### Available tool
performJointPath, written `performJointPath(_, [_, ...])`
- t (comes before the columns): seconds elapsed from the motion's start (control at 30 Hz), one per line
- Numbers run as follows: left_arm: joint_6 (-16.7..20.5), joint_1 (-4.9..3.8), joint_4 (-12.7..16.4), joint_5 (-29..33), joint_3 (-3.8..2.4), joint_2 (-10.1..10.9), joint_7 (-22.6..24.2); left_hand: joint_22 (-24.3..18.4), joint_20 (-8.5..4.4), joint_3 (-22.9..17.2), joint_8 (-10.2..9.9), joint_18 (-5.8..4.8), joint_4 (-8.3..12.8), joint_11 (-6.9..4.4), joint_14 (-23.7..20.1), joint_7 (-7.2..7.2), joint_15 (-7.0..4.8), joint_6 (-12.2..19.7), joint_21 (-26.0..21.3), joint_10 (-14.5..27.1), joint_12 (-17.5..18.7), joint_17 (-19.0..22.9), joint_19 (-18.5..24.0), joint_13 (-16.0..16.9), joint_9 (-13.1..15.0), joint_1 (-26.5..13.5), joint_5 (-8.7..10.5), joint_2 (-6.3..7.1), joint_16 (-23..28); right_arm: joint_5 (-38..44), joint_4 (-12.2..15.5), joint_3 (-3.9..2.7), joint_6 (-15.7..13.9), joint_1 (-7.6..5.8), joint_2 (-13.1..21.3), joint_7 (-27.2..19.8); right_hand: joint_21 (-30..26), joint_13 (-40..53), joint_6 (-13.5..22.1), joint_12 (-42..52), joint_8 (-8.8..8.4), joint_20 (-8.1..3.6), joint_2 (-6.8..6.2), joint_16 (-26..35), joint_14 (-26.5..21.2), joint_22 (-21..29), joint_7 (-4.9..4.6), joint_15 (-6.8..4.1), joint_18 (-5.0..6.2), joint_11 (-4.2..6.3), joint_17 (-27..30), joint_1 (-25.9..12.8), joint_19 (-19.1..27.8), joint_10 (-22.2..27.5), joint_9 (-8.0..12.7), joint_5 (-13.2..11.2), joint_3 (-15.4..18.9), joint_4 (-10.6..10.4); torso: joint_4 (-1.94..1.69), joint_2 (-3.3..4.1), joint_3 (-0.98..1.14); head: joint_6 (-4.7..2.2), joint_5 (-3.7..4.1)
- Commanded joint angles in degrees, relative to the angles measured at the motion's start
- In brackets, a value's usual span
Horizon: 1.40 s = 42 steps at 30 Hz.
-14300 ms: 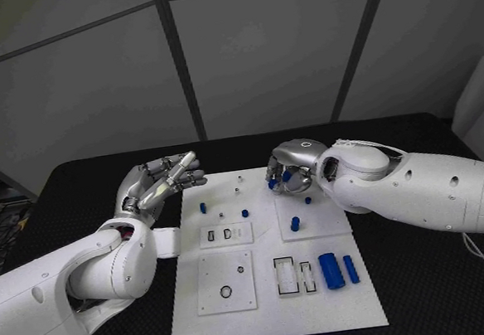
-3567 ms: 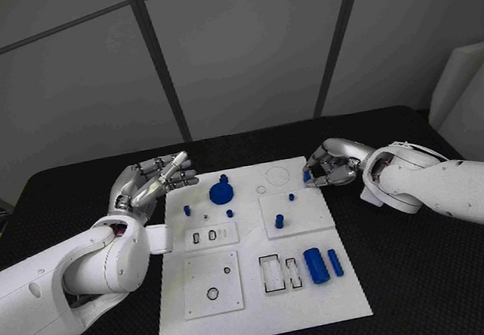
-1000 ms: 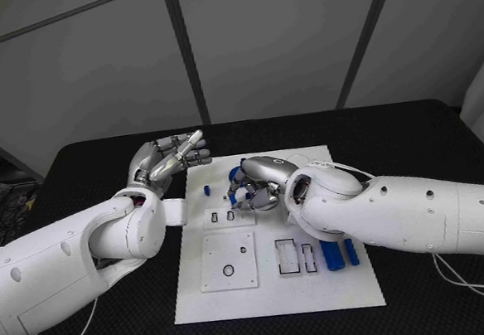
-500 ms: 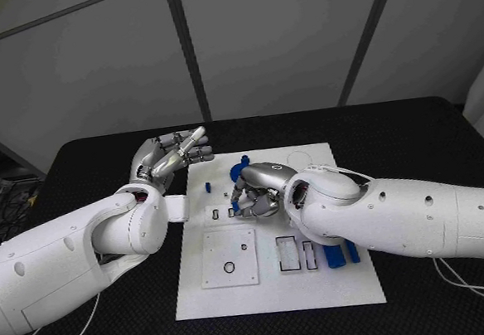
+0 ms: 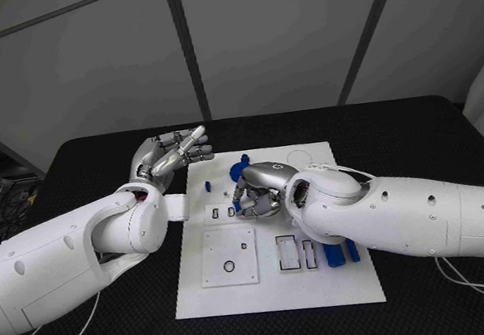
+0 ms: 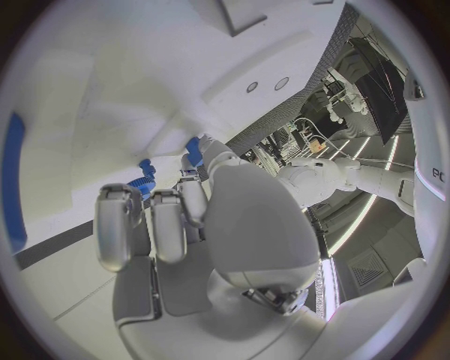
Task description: Assemble the parts on the task board
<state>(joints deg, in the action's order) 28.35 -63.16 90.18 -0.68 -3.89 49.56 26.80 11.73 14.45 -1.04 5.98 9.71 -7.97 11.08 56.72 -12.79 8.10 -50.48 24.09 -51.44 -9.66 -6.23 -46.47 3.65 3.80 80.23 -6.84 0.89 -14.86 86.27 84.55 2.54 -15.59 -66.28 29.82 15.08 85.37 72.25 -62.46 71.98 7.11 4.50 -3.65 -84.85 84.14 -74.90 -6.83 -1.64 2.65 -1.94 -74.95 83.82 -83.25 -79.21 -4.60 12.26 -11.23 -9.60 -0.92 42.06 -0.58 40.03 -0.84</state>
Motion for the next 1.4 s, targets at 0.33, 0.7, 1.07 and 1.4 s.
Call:
performJointPath(0.33, [-0.72,-0.10,0.01,-0.36,-0.05,0.02,0.11,0.07,-0.03,0.04,-0.34,0.63,0.29,0.00,-0.08,-0.82,0.21,0.03,0.33,0.36,0.36,-0.07,0.05,-0.04,-0.05,0.02,0.23,-0.38,0.18,0.82,0.18,0.15,2.88,0.13,0.16,1.12,-0.24,-1.33,0.77,-1.82,-0.23,0.16,-1.47,0.46,3.54,-5.65,-0.24,-0.15,-0.33,-0.22,-4.08,-1.91,0.68,1.16,0.26,0.04,-0.09,-0.26,-0.08,-0.02,-0.02,0.24,0.03])
performJointPath(0.7, [-0.75,-0.10,-0.04,-0.36,-0.05,-0.04,0.06,0.09,-0.03,0.05,-0.37,0.63,0.40,-0.02,-0.05,-0.81,0.20,-0.08,0.38,0.25,0.34,-0.08,0.10,-0.02,-0.03,0.00,0.25,-0.48,0.18,0.83,0.25,0.15,3.13,0.19,0.09,0.95,-0.56,-2.29,2.48,-2.98,-1.09,0.48,-2.63,0.74,3.44,-5.15,-0.88,0.26,-0.21,-0.75,-3.70,-3.01,1.09,2.01,0.59,0.26,-0.04,-0.43,-0.04,-0.02,-0.02,0.29,-0.04])
performJointPath(1.07, [-0.79,-0.09,-0.09,-0.36,-0.05,-0.09,0.00,0.09,-0.03,0.05,-0.37,0.63,0.40,-0.02,-0.05,-0.81,0.20,-0.08,0.38,0.25,0.34,-0.08,0.10,-0.02,-0.03,0.00,0.25,-0.48,0.18,0.83,0.17,0.15,2.64,0.21,0.06,1.26,-0.93,-3.36,4.30,-4.20,-1.81,0.89,-3.41,1.05,3.32,-4.59,-1.41,0.69,-0.07,-1.24,-3.24,-3.90,1.54,2.97,0.72,0.39,-0.11,-0.61,-0.02,-0.03,-0.02,0.35,-0.09])
performJointPath(1.4, [-0.88,-0.09,-0.12,-0.36,-0.05,-0.12,-0.09,0.09,-0.03,0.05,-0.37,0.63,0.40,-0.02,-0.05,-0.81,0.20,-0.08,0.38,0.25,0.34,-0.08,0.10,-0.02,-0.03,0.00,0.25,-0.48,0.18,0.83,0.17,0.15,1.72,0.22,0.04,1.56,-1.30,-4.41,5.92,-5.32,-2.17,1.24,-4.56,1.35,3.21,-4.05,-1.70,1.01,0.07,-1.59,-2.84,-5.53,1.96,3.93,0.66,-0.95,0.55,-1.41,-0.06,-0.04,-0.03,0.39,-0.08])
